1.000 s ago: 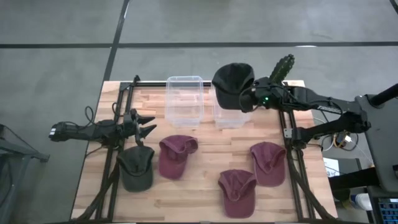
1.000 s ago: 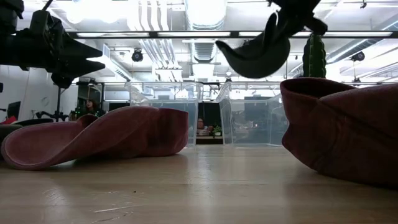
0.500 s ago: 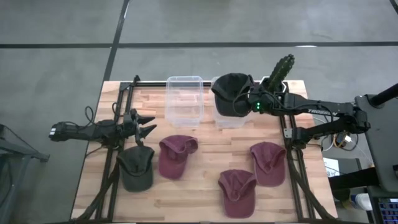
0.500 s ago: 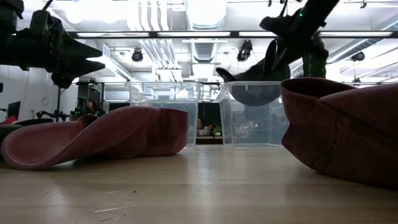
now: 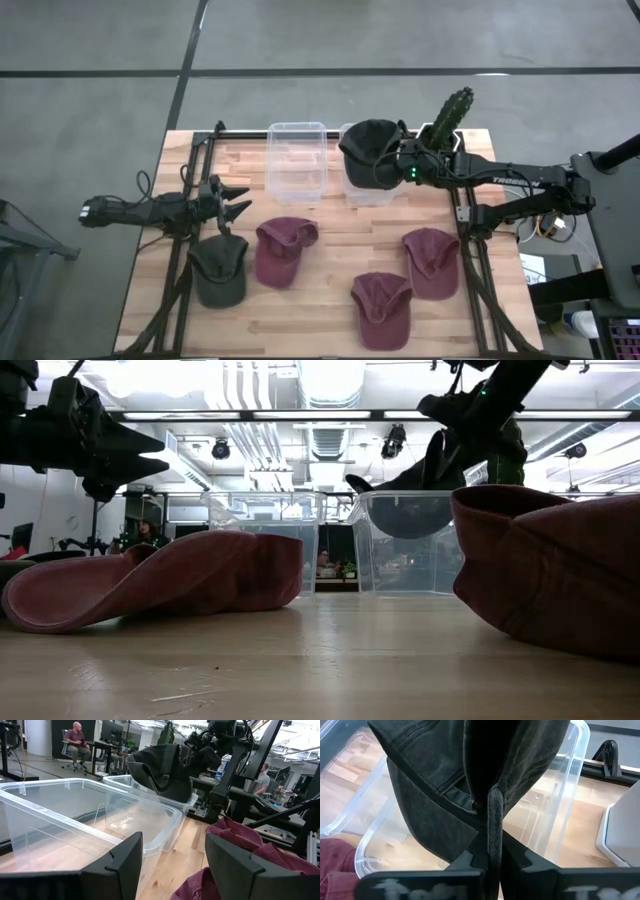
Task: Pick & Place hat
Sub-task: Put the right black cap into the right transparent bin, then put the black cap into the right transparent bin
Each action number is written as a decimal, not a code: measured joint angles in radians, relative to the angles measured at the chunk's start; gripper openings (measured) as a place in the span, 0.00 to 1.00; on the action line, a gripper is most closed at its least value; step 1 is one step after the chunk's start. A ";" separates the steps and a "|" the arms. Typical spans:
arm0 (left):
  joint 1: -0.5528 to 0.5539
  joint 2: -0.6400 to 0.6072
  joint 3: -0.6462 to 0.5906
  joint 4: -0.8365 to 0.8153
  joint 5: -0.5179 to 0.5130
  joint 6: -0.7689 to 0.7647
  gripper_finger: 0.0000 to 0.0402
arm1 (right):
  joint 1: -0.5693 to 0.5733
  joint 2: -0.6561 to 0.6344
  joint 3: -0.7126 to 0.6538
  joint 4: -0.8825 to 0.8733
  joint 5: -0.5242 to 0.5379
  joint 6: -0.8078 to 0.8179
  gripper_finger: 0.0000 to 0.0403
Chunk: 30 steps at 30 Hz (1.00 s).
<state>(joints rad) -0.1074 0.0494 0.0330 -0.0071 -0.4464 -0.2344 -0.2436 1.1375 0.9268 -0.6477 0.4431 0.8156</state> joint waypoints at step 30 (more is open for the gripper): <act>0.000 0.000 0.000 0.000 0.000 0.003 0.52 | 0.003 0.060 0.147 -0.204 -0.027 -0.069 0.32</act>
<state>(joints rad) -0.1070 0.0498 0.0330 -0.0067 -0.4465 -0.2314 -0.2407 1.1980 1.0733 -0.8521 0.4160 0.7463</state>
